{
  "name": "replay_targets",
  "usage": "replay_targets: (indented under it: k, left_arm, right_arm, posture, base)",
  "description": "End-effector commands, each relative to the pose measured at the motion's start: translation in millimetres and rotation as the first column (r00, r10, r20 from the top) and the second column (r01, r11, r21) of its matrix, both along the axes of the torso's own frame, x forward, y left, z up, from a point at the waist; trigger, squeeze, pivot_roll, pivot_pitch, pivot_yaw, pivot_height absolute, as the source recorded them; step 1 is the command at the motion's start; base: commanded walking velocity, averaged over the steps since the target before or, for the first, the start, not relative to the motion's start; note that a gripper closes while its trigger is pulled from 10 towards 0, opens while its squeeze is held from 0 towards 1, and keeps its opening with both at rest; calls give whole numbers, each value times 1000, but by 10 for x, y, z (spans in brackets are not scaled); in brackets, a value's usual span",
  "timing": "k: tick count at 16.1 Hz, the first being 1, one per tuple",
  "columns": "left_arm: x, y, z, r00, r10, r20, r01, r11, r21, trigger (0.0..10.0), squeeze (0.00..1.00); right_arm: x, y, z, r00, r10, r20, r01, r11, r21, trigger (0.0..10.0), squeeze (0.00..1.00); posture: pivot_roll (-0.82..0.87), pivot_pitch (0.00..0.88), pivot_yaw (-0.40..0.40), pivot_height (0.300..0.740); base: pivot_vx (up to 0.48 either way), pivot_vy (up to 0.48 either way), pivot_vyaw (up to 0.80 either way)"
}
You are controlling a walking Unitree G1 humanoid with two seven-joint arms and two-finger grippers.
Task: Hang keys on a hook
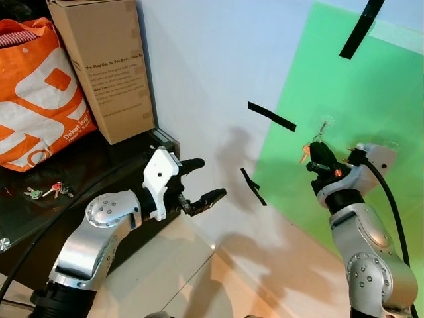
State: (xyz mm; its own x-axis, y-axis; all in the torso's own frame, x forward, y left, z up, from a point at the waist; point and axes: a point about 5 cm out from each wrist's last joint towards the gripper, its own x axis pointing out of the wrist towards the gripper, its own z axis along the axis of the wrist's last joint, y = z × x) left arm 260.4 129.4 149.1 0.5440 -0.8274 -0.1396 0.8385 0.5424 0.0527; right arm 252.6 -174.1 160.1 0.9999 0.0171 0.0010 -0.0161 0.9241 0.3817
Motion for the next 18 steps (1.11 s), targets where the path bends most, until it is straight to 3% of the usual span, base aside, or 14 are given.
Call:
replay_targets:
  k: [1,8,14,18]
  left_arm:
    - [-15,-6,86,999,-54,0,54,999,-2,10000,0]
    - [-6,66,158,986,-167,-24,168,985,38,10000,0]
    - [-35,46,200,965,-256,-58,258,966,26,10000,0]
    - [-30,49,215,964,-263,-50,264,964,27,10000,0]
  right_arm:
    - [-23,-27,52,1000,-10,20,9,1000,26,10000,0]
    - [8,3,134,997,16,70,-21,997,70,10000,0]
    - [40,15,191,994,25,107,-34,996,85,10000,0]
    - [23,53,118,996,59,64,-63,996,55,10000,0]
  posture:
    - [-25,0,-42,740]
    - [-25,0,-39,740]
    - [-22,0,-39,740]
    - [-20,0,-40,740]
  base:
    - [0,0,0]
    - [0,0,0]
    - [0,0,0]
    - [0,0,0]
